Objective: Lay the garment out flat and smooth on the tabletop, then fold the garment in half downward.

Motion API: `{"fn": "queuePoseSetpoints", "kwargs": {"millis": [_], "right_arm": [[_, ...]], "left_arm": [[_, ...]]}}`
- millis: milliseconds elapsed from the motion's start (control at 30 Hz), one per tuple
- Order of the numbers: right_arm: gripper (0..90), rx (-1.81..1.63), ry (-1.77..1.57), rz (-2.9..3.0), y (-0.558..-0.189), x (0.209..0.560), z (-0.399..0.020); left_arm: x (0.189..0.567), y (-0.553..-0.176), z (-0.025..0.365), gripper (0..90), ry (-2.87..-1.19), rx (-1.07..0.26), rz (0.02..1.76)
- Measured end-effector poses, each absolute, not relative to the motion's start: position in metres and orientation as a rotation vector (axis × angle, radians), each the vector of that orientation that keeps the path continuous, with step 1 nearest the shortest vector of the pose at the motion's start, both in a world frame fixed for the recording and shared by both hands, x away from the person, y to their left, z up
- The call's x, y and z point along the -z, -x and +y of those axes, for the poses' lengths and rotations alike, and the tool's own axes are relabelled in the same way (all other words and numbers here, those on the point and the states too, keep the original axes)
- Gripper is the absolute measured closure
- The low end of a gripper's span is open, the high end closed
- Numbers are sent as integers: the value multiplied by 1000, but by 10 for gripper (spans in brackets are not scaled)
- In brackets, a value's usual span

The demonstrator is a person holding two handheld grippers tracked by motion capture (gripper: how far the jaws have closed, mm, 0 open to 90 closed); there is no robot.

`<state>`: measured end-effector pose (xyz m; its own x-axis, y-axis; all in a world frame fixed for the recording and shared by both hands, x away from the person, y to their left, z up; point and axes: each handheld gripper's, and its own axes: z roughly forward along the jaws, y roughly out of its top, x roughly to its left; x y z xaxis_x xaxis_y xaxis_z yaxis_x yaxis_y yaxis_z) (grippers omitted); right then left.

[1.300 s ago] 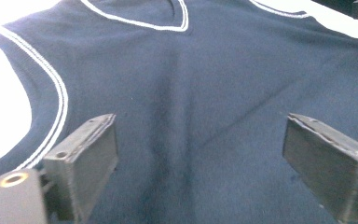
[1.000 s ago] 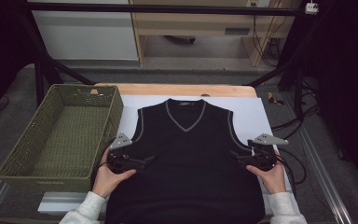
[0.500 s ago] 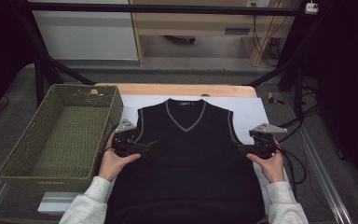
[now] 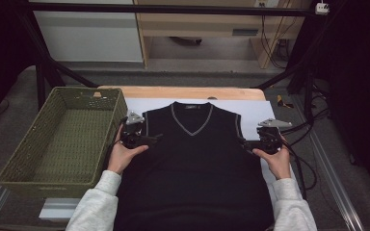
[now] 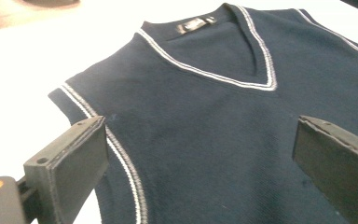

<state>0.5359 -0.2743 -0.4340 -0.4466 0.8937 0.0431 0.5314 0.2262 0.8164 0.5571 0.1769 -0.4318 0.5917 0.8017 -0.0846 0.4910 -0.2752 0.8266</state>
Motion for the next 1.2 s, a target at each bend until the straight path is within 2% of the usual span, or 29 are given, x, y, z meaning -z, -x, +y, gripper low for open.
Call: {"fn": "queuePoseSetpoints", "kwargs": {"millis": [200,433,733,900,1100,1200], "right_arm": [[105,-1072,-1334,2072,-547,438,-272],[117,-1034,-1367,2071,-560,443,-273],[181,-1000,-1395,2093,-578,455,-272],[252,-953,-1406,2131,-585,462,-272],[341,-924,-1424,2144,-591,468,-272],[368,-917,-1421,2156,-592,471,-272]], "left_arm": [[441,-566,184,30,-1935,-450,1086],[454,-580,194,88,-1928,-496,1164],[470,-591,198,251,-1999,-541,1200],[478,-595,201,392,-2009,-520,1229],[480,-595,200,500,-1998,-481,1219],[480,-596,200,524,-1992,-483,1220]]}}
